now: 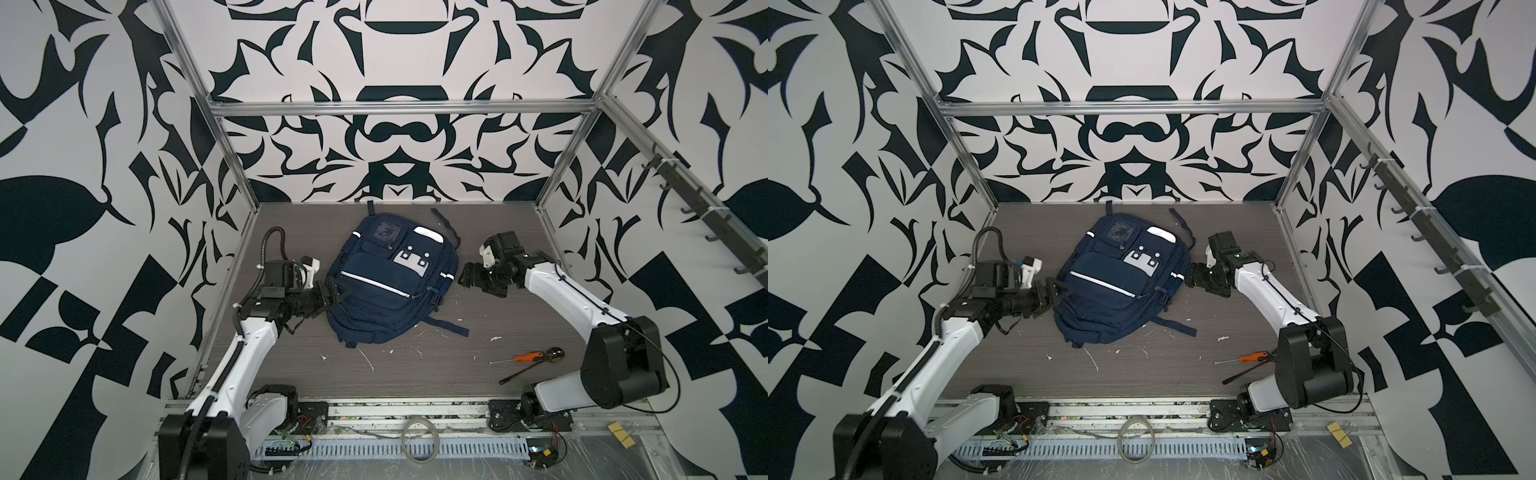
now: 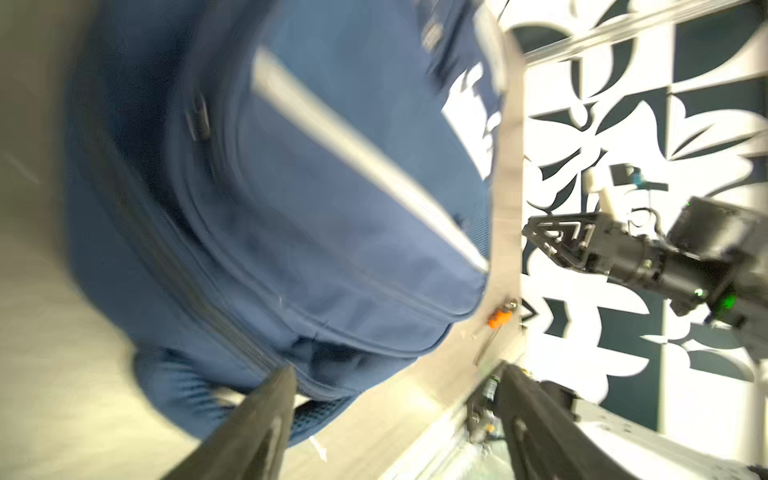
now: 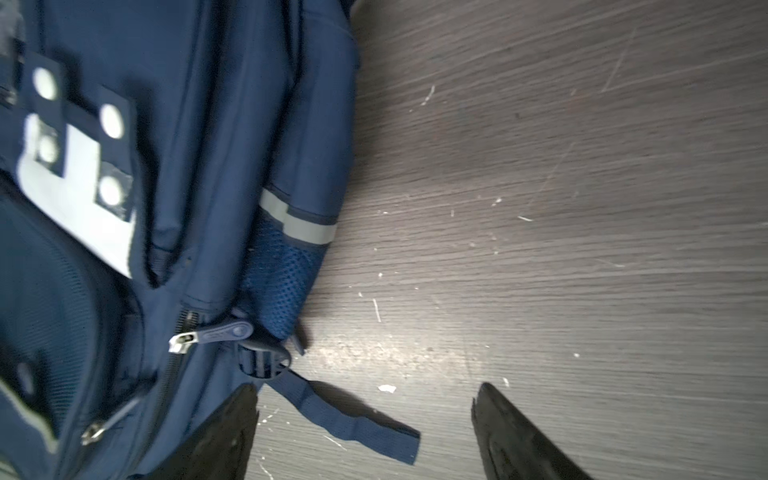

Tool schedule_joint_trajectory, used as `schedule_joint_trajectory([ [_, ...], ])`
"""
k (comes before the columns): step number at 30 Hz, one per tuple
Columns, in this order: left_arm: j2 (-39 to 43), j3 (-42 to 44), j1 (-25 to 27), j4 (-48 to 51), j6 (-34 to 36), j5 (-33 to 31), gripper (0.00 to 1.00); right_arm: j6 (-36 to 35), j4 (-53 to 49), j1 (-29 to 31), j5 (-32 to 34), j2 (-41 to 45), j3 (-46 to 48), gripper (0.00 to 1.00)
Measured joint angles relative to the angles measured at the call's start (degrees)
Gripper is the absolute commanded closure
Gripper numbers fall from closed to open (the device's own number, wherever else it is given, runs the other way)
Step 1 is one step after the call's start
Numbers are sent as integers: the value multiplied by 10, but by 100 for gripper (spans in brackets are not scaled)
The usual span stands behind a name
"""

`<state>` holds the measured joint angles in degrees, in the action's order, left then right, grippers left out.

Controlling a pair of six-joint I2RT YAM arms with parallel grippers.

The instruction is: Pack the student bag

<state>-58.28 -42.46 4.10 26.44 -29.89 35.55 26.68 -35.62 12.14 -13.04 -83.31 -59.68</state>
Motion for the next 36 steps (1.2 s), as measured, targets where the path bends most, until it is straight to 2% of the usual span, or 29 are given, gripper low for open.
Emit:
schedule_joint_trajectory([
  [3,-28,-64,-16,16,26,-16,16,16,15,0,-10,-16,0,16],
  [7,-155,-130,-25,12,35,-28,16,46,68,-1,-32,-54,13,17],
  [8,-195,-140,-26,3,36,-33,12,55,92,-1,-42,-61,23,18],
  [11,-273,-137,-35,-38,38,-54,11,79,151,-1,-77,-77,51,19],
  [18,-394,-148,-47,-92,46,-45,14,97,231,1,-111,-117,58,21],
  [21,-399,-125,-33,-114,44,-37,19,101,256,7,-117,-147,56,23],
  [23,-392,-96,-21,-136,41,-37,24,98,259,16,-120,-174,45,29],
  [28,-338,-13,11,-164,6,-46,35,68,230,39,-110,-240,-45,38],
  [32,-271,48,49,-171,-40,-72,39,44,215,42,-105,-289,-112,47],
  [36,-233,79,66,-176,-74,-82,40,33,213,43,-103,-295,-125,48],
])
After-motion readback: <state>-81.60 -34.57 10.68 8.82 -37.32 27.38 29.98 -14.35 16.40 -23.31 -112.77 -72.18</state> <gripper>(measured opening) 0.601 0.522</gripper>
